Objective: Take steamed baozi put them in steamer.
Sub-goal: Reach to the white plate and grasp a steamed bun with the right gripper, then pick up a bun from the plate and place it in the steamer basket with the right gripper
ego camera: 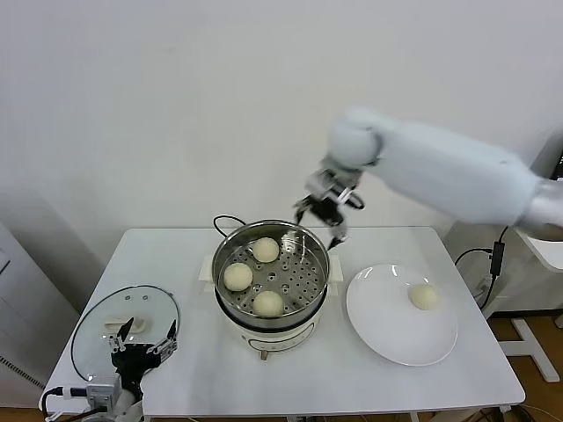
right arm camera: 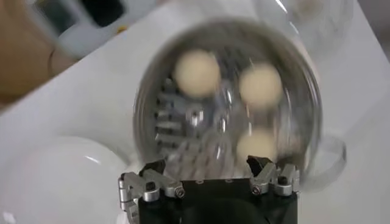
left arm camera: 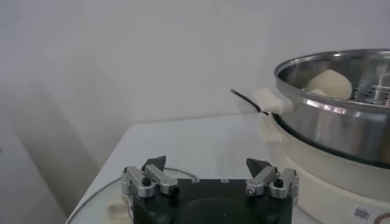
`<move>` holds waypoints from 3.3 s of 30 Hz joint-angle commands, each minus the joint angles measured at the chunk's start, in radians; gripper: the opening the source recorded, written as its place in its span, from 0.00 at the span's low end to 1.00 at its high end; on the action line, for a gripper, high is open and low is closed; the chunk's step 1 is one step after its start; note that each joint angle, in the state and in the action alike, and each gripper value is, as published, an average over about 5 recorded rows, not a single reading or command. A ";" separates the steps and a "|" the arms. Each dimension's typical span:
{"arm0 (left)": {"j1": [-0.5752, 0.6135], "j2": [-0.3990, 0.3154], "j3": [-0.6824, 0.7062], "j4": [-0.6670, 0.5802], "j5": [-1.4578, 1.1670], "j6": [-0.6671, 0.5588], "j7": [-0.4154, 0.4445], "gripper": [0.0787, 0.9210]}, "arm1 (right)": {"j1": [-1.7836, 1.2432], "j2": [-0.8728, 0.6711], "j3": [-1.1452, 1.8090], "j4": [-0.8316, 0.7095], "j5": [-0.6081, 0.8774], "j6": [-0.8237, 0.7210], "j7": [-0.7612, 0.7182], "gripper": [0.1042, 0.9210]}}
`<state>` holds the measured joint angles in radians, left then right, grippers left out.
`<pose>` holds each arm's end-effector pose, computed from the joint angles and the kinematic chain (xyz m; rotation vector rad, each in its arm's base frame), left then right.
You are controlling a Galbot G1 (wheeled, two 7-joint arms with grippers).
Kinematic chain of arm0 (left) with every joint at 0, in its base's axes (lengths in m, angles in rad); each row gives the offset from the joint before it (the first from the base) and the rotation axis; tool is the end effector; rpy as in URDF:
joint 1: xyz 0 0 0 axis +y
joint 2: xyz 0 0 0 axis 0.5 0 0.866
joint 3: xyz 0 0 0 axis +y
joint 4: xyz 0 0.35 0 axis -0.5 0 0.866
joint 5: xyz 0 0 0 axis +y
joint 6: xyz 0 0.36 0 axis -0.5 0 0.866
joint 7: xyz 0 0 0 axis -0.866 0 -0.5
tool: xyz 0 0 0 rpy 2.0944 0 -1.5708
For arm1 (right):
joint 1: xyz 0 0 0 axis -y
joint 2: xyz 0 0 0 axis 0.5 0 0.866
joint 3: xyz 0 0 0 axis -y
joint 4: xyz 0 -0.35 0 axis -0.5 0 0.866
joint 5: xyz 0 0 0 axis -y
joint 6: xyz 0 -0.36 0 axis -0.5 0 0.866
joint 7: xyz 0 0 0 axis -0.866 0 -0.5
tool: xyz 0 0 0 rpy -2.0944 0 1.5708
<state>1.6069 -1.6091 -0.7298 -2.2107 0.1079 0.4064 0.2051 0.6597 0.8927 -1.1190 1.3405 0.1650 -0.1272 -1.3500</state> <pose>0.1667 0.0539 -0.2663 0.0408 -2.7859 -0.1606 0.5541 0.0011 0.0505 1.5846 -1.1862 1.7063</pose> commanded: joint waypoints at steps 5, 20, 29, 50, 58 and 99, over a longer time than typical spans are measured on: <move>0.010 -0.004 -0.004 -0.010 -0.058 0.021 0.014 0.88 | -0.253 -0.371 0.252 -0.069 -0.249 -0.151 -0.030 0.88; 0.038 -0.003 -0.010 -0.003 -0.063 0.034 0.019 0.88 | -0.814 -0.185 0.716 -0.294 -0.566 0.062 0.009 0.88; 0.027 0.008 -0.013 0.021 -0.060 0.041 0.021 0.88 | -0.868 -0.124 0.779 -0.357 -0.601 0.106 0.050 0.88; 0.016 0.021 -0.025 0.047 -0.065 0.041 0.020 0.88 | -0.866 -0.060 0.799 -0.434 -0.694 0.141 0.115 0.88; 0.013 0.020 -0.025 0.054 -0.064 0.040 0.020 0.88 | -0.873 -0.050 0.807 -0.443 -0.712 0.132 0.143 0.88; -0.004 0.016 -0.024 0.035 0.000 0.031 0.008 0.88 | -0.131 -0.269 0.033 0.111 0.107 -0.359 0.147 0.48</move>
<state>1.6028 -1.5967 -0.7527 -2.1639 0.0827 0.4394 0.2149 0.0472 0.6917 -0.6084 1.1750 -0.1596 -0.2178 -1.2120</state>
